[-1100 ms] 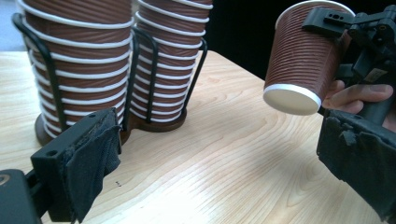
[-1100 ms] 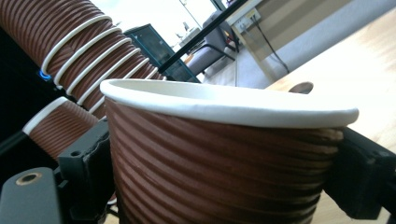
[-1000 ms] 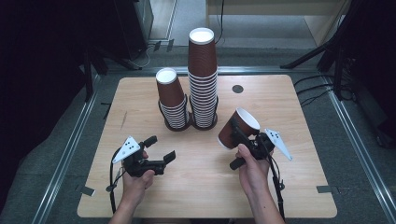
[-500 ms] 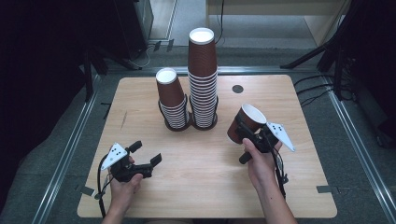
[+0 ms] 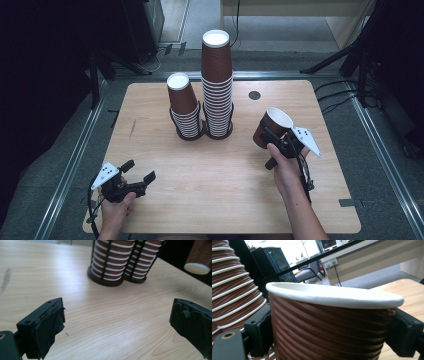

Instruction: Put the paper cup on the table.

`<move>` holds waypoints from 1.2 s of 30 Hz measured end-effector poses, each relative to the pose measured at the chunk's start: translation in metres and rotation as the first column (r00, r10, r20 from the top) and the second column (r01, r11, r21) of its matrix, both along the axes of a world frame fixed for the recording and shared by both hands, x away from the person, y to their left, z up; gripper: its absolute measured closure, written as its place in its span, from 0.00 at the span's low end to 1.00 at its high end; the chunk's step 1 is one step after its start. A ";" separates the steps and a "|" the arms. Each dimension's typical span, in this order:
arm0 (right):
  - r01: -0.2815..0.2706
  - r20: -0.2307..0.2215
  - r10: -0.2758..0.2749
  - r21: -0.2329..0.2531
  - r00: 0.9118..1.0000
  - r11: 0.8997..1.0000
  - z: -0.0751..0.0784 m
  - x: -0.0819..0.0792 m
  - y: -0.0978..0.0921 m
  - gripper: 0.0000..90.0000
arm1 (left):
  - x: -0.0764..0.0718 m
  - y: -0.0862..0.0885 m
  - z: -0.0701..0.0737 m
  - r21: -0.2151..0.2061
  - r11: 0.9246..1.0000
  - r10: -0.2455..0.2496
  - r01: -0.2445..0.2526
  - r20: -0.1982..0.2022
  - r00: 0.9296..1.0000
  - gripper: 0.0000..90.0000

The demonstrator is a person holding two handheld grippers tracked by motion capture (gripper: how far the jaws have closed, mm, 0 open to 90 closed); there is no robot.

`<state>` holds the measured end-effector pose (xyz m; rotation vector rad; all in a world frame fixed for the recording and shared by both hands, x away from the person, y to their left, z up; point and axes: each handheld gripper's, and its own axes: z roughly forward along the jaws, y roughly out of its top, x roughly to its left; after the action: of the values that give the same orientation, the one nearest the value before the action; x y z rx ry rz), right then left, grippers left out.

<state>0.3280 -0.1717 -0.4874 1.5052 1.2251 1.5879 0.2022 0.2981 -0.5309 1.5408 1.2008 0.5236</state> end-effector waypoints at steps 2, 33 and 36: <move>0.013 -0.006 -0.013 0.001 1.000 1.000 0.000 0.003 -0.003 0.12 | -0.001 0.004 -0.002 0.022 1.000 0.018 -0.018 -0.001 1.000 0.00; 0.108 -0.038 -0.115 -0.147 0.993 0.983 -0.019 0.056 -0.011 0.12 | 0.002 0.028 -0.016 0.014 0.997 0.078 -0.078 -0.027 0.997 0.00; 0.111 -0.038 -0.120 -0.172 0.992 0.979 -0.022 0.060 -0.009 0.12 | 0.002 0.028 -0.016 0.010 0.997 0.076 -0.076 -0.026 0.997 0.00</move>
<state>0.3879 -0.1811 -0.5096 1.4846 1.2427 1.3441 0.2046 0.3263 -0.5465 1.5186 1.2830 0.5612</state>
